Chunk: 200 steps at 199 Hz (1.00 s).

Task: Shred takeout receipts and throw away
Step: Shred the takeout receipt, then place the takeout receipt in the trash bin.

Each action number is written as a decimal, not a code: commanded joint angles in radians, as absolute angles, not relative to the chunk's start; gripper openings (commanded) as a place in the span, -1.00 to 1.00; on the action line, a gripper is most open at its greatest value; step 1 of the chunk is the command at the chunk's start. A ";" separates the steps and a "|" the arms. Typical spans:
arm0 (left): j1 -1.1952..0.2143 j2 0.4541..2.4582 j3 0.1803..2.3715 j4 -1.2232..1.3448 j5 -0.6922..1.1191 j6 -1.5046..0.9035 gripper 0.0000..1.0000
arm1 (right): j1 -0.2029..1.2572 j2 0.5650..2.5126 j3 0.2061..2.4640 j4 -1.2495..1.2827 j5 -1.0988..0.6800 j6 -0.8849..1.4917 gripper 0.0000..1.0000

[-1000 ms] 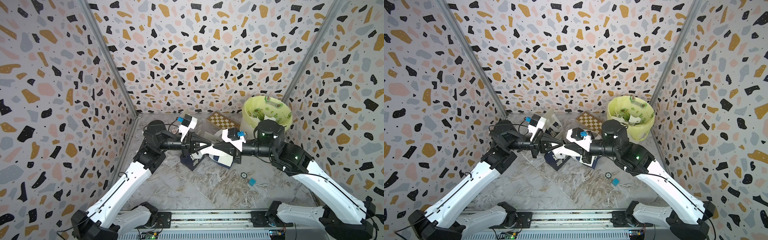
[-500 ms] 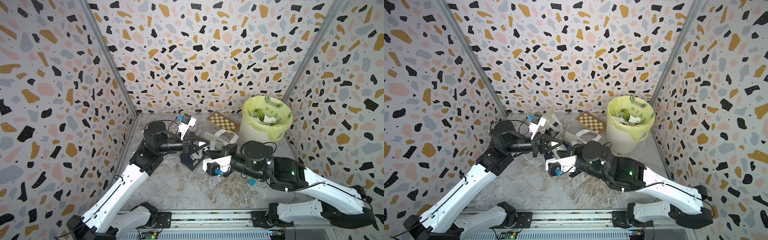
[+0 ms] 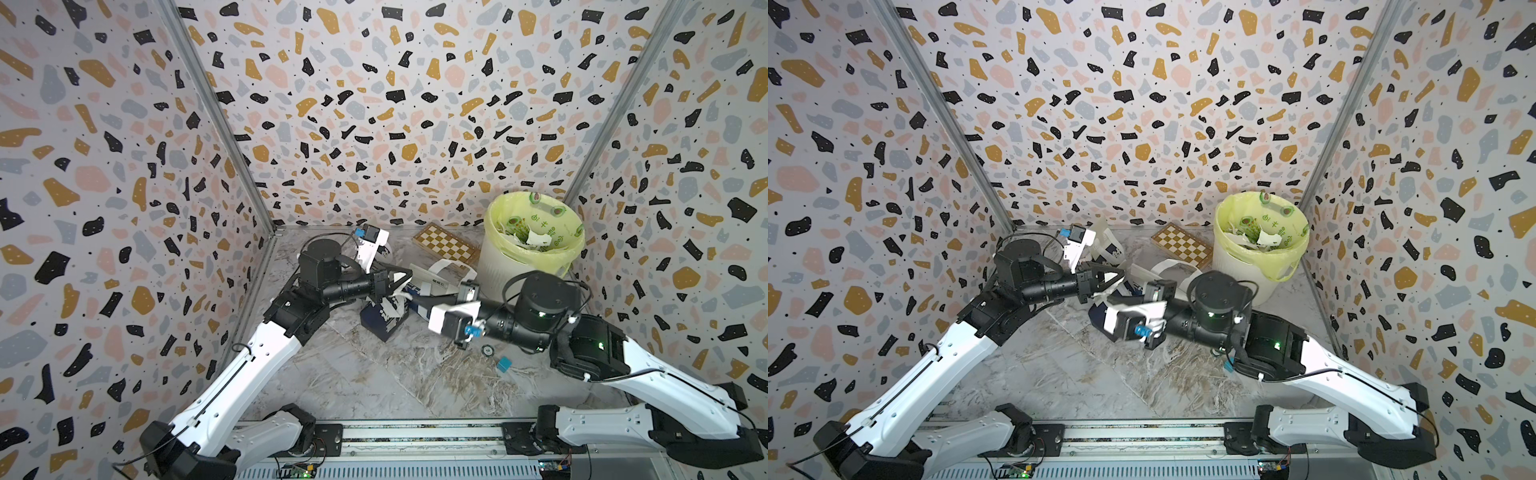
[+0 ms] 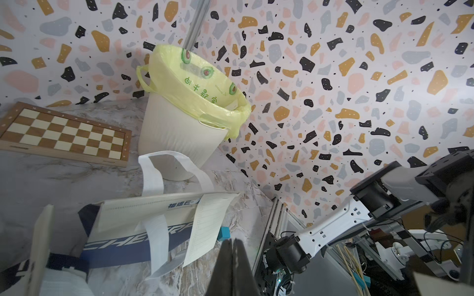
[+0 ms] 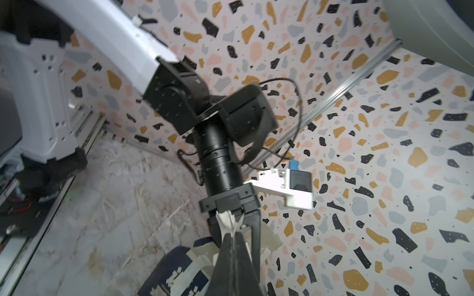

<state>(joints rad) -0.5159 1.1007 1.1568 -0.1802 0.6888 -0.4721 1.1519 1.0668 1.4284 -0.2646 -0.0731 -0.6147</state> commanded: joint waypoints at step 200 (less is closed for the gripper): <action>-0.520 1.100 1.107 0.346 0.636 -0.610 -1.00 | 0.104 1.487 1.509 -0.244 0.275 0.100 -0.48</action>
<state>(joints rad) -0.5175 1.1278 1.1095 0.2913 0.6559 -0.6067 0.1398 1.4136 1.4334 -0.1909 0.1928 0.1089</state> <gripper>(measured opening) 0.047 0.052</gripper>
